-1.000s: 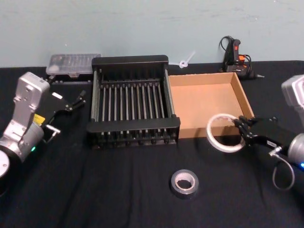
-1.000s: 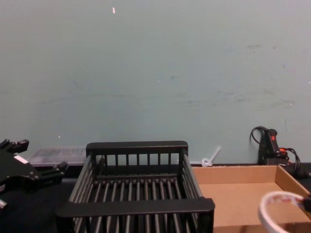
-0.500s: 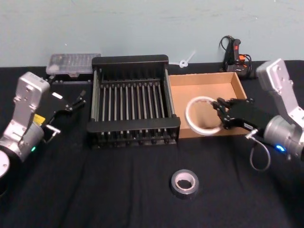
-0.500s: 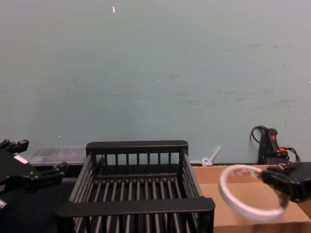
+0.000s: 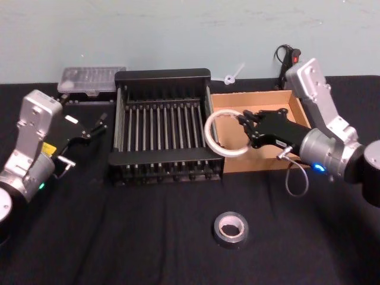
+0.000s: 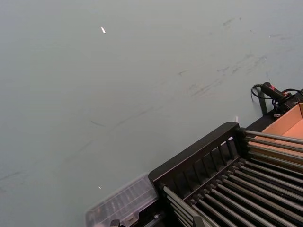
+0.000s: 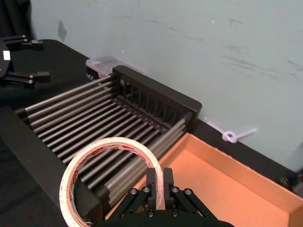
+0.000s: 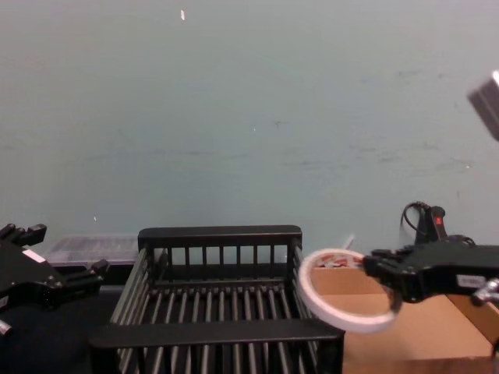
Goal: Pick up the white tape and place it into the black box , Pick up the silver tape and place it into the brown box.
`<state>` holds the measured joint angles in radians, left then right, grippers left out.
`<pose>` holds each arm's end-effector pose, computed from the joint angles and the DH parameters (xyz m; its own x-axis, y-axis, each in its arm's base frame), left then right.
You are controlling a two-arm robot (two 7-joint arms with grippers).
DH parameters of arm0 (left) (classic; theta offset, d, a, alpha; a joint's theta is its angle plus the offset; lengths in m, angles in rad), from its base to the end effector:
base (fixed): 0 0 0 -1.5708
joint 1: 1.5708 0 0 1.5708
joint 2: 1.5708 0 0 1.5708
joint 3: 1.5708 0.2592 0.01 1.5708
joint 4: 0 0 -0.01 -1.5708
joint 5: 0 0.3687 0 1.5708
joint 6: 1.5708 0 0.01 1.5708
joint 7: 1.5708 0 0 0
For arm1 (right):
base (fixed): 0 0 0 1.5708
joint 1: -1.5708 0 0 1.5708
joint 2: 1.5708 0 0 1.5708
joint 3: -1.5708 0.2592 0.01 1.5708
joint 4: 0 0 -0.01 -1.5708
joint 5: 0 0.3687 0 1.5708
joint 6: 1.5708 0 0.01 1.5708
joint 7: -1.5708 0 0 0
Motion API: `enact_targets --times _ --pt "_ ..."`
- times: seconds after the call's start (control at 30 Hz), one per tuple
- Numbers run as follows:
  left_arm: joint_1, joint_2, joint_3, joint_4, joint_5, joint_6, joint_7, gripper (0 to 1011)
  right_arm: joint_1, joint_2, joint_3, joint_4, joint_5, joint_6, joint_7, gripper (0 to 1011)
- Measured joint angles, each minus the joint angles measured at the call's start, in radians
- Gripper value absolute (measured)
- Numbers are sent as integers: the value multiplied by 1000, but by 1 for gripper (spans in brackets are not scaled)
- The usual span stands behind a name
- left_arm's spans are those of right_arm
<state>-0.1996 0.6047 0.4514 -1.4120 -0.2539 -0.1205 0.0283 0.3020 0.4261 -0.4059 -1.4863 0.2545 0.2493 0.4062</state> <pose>0.4097 0.0493 -0.2889 0.2922 0.8803 0.3738 -0.9553 0.2873 0.0702 0.4393 0.0139 -0.2188 0.6526 -0.7434 0.1464 0.7485 0.6025 -0.2771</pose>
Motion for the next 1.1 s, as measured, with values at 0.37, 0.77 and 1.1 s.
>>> enact_targets --times 0.37,0.77,1.1 --pt "0 0 0 0 0 0 0 1001 85 -54 -45 83 -25 -10 24 94" --pt "0 0 0 0 0 0 0 1001 165 -111 -89 172 -55 -29 42 94" --pt "0 0 0 0 0 0 0 1001 222 -158 -119 253 -79 -50 53 94"
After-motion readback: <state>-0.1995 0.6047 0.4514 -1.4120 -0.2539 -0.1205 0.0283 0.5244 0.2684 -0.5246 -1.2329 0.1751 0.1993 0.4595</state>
